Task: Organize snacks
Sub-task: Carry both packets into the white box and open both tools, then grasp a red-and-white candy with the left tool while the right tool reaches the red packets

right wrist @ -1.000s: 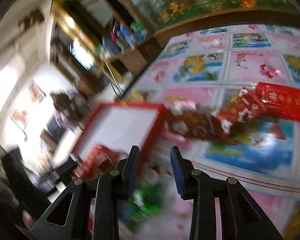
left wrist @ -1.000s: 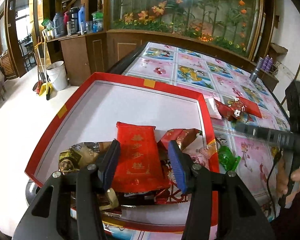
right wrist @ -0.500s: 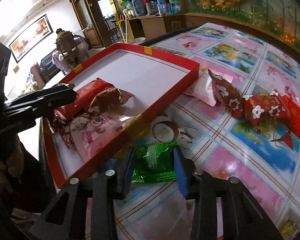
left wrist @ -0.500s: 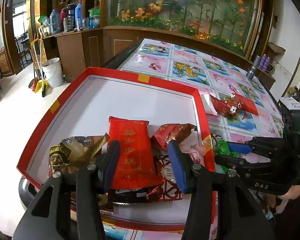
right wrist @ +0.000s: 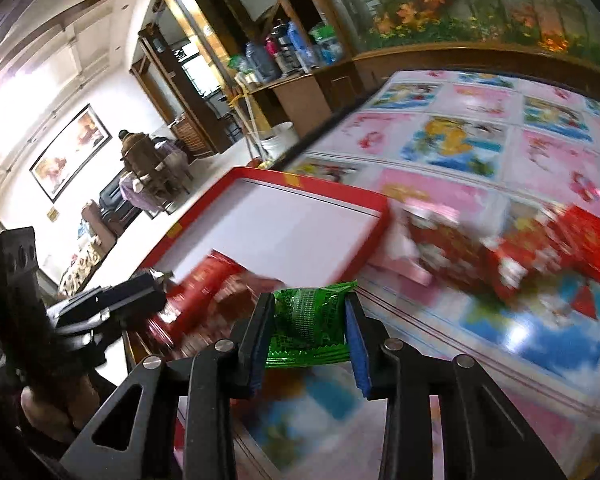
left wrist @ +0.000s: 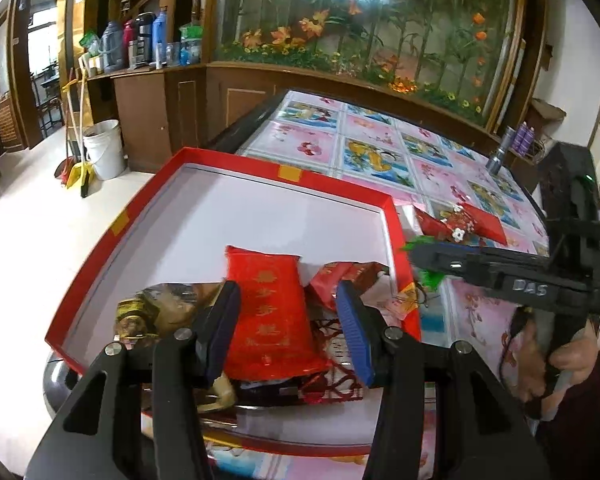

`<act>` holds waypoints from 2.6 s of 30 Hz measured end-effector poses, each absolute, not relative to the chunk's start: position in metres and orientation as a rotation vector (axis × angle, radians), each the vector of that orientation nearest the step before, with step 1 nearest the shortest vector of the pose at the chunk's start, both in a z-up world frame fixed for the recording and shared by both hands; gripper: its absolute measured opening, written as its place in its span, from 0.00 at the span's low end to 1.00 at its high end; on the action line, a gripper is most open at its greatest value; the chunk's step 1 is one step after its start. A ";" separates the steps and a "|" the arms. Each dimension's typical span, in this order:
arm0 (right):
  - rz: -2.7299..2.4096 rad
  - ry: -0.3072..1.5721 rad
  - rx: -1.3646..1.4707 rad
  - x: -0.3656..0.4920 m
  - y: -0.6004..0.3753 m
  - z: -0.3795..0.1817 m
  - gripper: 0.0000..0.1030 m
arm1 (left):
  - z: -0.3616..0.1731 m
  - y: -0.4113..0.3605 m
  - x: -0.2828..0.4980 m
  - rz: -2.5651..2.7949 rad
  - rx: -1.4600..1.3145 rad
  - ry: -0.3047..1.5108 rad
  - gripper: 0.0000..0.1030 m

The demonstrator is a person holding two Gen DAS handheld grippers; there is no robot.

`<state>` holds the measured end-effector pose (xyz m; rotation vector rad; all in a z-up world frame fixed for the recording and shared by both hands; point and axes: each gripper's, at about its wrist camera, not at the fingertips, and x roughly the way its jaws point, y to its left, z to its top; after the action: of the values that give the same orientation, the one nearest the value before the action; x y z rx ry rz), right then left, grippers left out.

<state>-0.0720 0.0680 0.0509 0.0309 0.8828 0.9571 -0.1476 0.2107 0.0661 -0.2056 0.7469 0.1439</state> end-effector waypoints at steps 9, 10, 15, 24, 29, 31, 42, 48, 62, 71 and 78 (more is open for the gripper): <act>1.031 0.934 0.064 -0.066 0.137 0.048 0.44 | 0.065 0.233 -0.157 0.203 -0.229 0.744 0.47; 1.011 0.912 0.101 -0.061 0.126 0.050 0.47 | 0.065 0.234 -0.156 0.204 -0.230 0.745 0.47; 0.822 0.865 0.233 -0.027 0.070 0.048 0.58 | 0.063 0.230 -0.152 0.179 -0.227 0.753 0.47; 0.724 0.779 0.215 -0.012 0.033 0.052 0.59 | 0.060 0.222 -0.149 0.152 -0.228 0.766 0.47; 0.722 0.750 0.275 -0.001 0.023 0.058 0.61 | 0.065 0.212 -0.147 0.123 -0.211 0.765 0.47; 0.695 0.765 0.284 0.006 0.016 0.056 0.63 | 0.070 0.205 -0.144 0.095 -0.203 0.763 0.47; 0.574 0.782 0.326 0.039 -0.085 0.055 0.63 | 0.084 0.124 -0.097 -0.074 -0.054 0.792 0.49; 0.511 0.787 0.382 0.057 -0.128 0.050 0.64 | 0.079 0.077 -0.063 -0.130 0.031 0.829 0.49; 0.405 0.885 0.592 0.075 -0.167 0.032 0.65 | 0.055 0.006 0.065 -0.188 0.178 0.932 0.49; 0.408 0.904 0.657 0.072 -0.172 0.032 0.65 | 0.025 -0.012 0.104 -0.182 0.229 1.015 0.50; 0.407 0.917 0.671 0.071 -0.168 0.030 0.65 | 0.019 -0.008 0.117 -0.168 0.161 1.035 0.50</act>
<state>0.0708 -0.1681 0.0300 0.6710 0.9166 0.4075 0.1167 -0.0084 0.0194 0.1613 1.0353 -0.1676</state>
